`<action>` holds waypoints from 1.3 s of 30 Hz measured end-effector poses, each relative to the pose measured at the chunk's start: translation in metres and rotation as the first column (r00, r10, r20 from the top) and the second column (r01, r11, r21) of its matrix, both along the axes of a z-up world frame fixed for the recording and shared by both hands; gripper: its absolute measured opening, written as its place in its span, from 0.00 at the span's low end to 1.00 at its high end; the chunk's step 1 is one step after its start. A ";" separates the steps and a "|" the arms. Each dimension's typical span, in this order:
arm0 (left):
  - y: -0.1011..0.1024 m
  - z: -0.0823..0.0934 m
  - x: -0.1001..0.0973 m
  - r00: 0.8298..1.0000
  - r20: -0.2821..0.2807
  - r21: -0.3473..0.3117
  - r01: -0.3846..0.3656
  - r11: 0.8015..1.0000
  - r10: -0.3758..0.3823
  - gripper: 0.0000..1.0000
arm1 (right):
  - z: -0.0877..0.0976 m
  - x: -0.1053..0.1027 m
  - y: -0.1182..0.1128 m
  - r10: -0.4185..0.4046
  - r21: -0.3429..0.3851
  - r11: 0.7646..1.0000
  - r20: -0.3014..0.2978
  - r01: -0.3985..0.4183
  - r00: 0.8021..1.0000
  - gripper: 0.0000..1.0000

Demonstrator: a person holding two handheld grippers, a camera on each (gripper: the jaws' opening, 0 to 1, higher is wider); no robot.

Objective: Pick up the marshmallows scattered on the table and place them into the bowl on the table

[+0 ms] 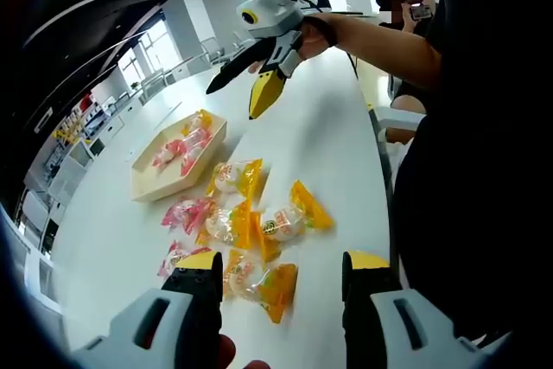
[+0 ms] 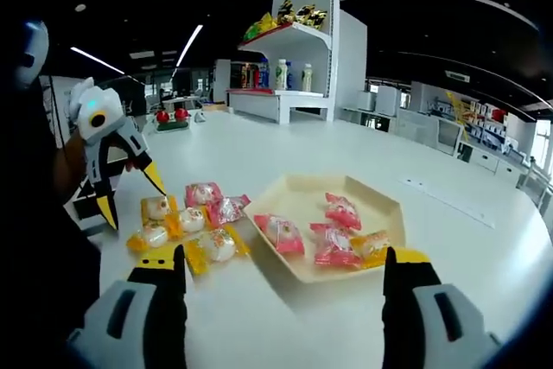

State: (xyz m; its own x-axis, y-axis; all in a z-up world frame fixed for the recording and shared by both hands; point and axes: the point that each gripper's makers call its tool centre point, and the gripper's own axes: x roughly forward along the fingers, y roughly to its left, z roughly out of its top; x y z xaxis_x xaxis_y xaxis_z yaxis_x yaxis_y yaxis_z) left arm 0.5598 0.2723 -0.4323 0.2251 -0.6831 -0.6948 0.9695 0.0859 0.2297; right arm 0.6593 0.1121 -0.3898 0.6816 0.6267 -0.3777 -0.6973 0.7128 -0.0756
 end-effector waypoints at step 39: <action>0.000 0.003 0.000 1.000 0.004 0.001 0.000 1.000 0.000 0.56 | -0.001 -0.025 -0.010 0.015 -0.083 0.996 -0.017 -0.017 1.000 0.92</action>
